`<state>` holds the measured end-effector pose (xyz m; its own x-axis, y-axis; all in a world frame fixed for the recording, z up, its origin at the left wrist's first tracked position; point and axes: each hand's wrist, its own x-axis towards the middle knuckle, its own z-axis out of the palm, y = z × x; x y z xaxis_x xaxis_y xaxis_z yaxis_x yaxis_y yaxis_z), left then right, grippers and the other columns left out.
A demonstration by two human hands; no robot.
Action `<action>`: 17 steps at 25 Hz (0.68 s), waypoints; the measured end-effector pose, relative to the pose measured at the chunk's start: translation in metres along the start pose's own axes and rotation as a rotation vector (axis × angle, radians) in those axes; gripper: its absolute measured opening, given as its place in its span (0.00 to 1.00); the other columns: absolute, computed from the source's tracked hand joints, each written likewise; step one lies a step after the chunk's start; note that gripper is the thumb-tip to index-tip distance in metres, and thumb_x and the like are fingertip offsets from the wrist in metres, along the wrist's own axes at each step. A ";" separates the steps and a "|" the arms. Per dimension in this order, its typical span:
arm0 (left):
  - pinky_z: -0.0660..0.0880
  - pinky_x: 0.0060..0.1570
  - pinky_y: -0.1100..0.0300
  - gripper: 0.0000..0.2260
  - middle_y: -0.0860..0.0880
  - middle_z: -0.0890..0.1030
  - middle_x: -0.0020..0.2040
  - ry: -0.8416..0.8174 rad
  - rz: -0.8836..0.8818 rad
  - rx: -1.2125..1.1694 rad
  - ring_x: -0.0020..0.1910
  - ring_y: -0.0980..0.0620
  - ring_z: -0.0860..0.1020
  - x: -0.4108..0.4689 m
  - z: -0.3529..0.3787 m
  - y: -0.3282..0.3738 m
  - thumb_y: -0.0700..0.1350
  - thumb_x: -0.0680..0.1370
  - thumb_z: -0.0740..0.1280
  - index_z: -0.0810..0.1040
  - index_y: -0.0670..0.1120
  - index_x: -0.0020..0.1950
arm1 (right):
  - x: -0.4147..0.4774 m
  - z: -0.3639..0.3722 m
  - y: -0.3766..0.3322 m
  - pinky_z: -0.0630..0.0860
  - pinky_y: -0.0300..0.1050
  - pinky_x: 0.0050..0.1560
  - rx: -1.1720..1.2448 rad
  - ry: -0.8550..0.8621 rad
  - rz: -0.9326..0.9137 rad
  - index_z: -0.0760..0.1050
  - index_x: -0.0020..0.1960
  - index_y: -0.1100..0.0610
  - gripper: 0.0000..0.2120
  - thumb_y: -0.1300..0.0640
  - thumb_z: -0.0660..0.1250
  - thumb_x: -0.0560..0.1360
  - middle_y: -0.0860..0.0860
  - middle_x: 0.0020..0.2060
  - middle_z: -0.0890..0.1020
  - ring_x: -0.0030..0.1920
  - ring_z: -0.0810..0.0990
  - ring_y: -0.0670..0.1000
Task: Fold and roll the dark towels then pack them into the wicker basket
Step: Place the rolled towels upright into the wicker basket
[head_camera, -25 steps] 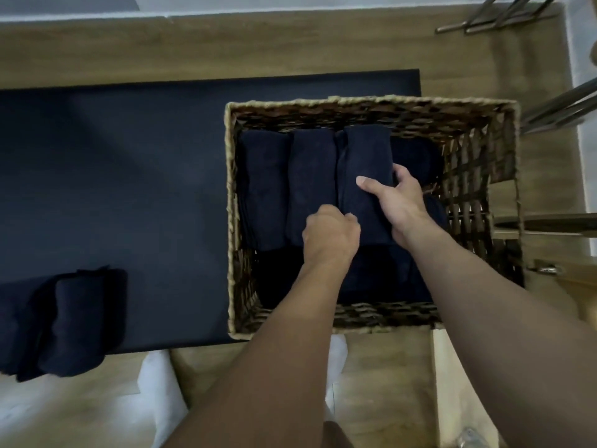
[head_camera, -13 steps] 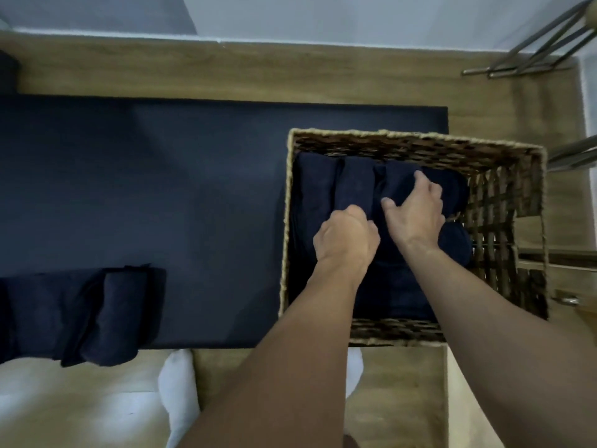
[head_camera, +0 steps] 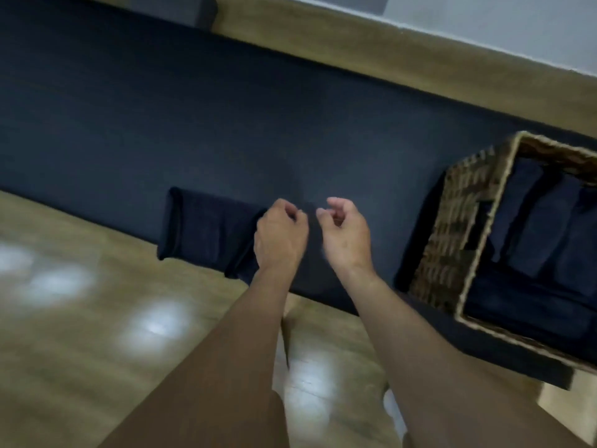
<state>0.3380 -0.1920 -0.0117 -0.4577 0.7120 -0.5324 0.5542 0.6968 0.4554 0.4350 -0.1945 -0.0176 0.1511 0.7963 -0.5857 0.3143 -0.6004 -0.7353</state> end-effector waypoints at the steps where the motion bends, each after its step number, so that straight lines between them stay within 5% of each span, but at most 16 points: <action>1: 0.70 0.47 0.58 0.09 0.47 0.82 0.52 0.011 -0.040 0.007 0.54 0.46 0.79 0.012 -0.009 -0.027 0.49 0.79 0.64 0.78 0.47 0.55 | 0.001 0.023 0.005 0.71 0.36 0.54 0.004 -0.030 0.049 0.74 0.64 0.55 0.15 0.54 0.66 0.79 0.47 0.49 0.79 0.48 0.76 0.43; 4: 0.72 0.50 0.56 0.13 0.46 0.79 0.58 -0.023 -0.092 0.080 0.58 0.46 0.77 0.044 -0.020 -0.093 0.51 0.79 0.66 0.76 0.47 0.61 | 0.010 0.080 0.033 0.70 0.37 0.54 0.021 -0.033 0.250 0.72 0.65 0.56 0.16 0.54 0.68 0.78 0.47 0.49 0.77 0.47 0.75 0.44; 9: 0.67 0.66 0.48 0.26 0.45 0.69 0.69 -0.183 -0.005 0.275 0.68 0.43 0.68 0.079 0.001 -0.140 0.55 0.78 0.68 0.67 0.48 0.72 | 0.039 0.144 0.085 0.78 0.55 0.59 0.065 0.010 0.481 0.71 0.62 0.55 0.20 0.51 0.73 0.74 0.50 0.52 0.79 0.54 0.80 0.54; 17: 0.68 0.49 0.59 0.21 0.45 0.68 0.65 -0.061 0.105 0.177 0.63 0.47 0.69 0.094 0.021 -0.152 0.42 0.78 0.69 0.69 0.47 0.70 | 0.056 0.161 0.100 0.76 0.43 0.35 0.159 0.010 0.565 0.74 0.58 0.56 0.25 0.51 0.79 0.66 0.50 0.49 0.82 0.44 0.80 0.49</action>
<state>0.2256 -0.2331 -0.1457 -0.3512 0.7695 -0.5334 0.7128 0.5891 0.3807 0.3242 -0.2214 -0.1787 0.2633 0.3500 -0.8990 0.0379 -0.9349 -0.3529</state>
